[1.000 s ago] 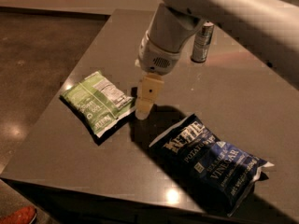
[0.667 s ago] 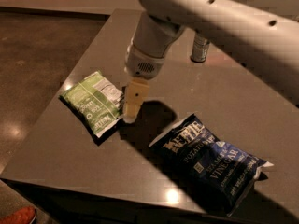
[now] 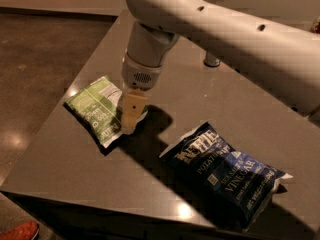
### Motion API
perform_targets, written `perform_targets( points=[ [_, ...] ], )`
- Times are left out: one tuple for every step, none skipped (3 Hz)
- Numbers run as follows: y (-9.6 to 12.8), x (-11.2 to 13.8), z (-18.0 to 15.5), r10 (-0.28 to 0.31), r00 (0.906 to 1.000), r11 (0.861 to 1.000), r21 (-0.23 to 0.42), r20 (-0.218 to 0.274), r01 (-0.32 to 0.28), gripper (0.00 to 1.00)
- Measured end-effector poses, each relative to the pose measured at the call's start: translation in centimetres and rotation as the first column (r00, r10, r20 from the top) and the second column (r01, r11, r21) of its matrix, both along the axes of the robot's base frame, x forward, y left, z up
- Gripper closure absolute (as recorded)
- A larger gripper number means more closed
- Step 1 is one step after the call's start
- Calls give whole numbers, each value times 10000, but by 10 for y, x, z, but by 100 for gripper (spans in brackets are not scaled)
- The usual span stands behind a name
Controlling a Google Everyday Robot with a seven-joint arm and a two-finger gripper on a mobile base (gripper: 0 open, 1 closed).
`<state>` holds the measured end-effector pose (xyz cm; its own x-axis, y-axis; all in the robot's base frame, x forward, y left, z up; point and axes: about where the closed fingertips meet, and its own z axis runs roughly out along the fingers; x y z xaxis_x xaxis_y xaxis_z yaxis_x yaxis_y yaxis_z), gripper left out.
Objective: Move green jalapeno chip bag near redbull can
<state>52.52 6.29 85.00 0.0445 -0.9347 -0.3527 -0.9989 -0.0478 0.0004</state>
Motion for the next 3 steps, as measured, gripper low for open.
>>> perform_targets(
  points=[
    [-5, 6, 5, -185, 9997, 9993, -311, 153, 190, 49],
    [-27, 15, 15, -608, 9969, 9963, -570, 505, 637, 81],
    [-62, 27, 26, -1128, 9903, 9893, -836, 815, 1195, 100]
  ],
)
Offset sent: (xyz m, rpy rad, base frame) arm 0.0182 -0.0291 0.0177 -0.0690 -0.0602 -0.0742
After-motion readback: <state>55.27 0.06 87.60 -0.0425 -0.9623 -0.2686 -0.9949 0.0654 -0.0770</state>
